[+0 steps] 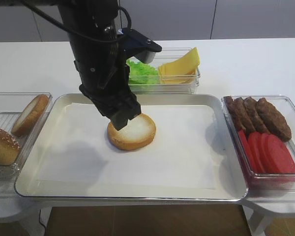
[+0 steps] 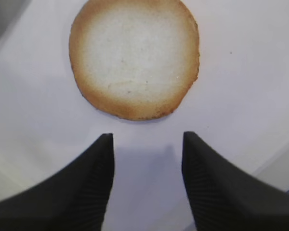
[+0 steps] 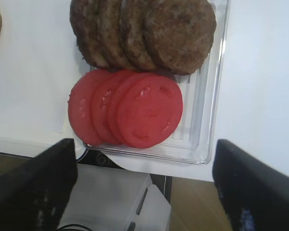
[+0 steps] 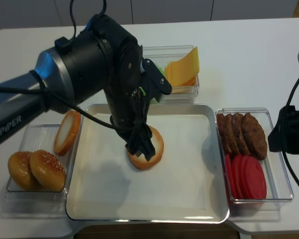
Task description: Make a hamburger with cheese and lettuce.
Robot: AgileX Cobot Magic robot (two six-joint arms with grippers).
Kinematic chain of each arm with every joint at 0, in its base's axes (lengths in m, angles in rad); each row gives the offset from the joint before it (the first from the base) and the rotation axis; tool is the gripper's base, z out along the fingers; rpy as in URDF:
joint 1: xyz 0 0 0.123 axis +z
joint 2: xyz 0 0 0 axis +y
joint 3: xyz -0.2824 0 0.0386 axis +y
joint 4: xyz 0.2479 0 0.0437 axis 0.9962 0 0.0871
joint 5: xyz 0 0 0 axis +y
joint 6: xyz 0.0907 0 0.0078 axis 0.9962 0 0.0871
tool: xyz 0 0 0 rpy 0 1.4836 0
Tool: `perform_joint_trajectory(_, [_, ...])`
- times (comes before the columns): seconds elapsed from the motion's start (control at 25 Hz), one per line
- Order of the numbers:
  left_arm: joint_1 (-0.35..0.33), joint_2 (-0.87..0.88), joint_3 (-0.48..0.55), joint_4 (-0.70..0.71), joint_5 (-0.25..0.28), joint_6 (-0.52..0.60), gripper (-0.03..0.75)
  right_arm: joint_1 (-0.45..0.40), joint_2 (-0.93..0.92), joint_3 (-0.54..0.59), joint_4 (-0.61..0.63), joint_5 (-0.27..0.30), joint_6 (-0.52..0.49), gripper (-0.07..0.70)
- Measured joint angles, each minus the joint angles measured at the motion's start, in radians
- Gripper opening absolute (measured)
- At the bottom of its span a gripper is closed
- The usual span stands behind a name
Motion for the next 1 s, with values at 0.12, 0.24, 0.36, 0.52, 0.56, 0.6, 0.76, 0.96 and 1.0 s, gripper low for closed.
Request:
perform_joint_trajectory(0.12, [0.020, 0.000, -0.034, -0.042, 0.016, -0.022, 0.344, 0.000, 0.000, 0.000, 0.000, 0.003, 0.000, 0.696])
perform_joint_trajectory(0.24, [0.041, 0.000, -0.091, -0.068, 0.016, -0.051, 0.344, 0.000, 0.000, 0.000, 0.000, 0.003, 0.000, 0.696])
perform_joint_trajectory(0.36, [0.060, -0.013, -0.131, -0.075, 0.017, -0.100, 0.344, 0.000, 0.000, 0.000, 0.000, 0.003, 0.000, 0.696])
perform_joint_trajectory(0.52, [0.078, -0.072, -0.138, -0.082, 0.021, -0.143, 0.344, 0.000, 0.000, 0.000, 0.000, 0.003, 0.000, 0.696])
perform_joint_trajectory(0.56, [0.082, -0.085, -0.138, -0.082, 0.022, -0.148, 0.344, 0.000, 0.000, 0.000, 0.000, 0.003, 0.000, 0.696])
perform_joint_trajectory(0.6, [0.084, -0.103, -0.138, -0.082, 0.022, -0.152, 0.344, 0.000, 0.000, 0.000, 0.000, 0.003, 0.000, 0.696])
perform_joint_trajectory(0.76, [0.084, -0.181, -0.138, -0.086, 0.029, -0.166, 0.344, 0.000, 0.000, 0.000, -0.011, 0.003, 0.009, 0.696])
perform_joint_trajectory(0.96, [0.084, -0.300, -0.138, -0.116, 0.039, -0.188, 0.344, 0.000, -0.066, 0.000, -0.090, 0.003, 0.048, 0.696])
perform_joint_trajectory(1.0, [0.084, -0.321, -0.138, -0.120, 0.040, -0.193, 0.344, 0.000, -0.089, 0.000, -0.105, 0.006, 0.061, 0.696])
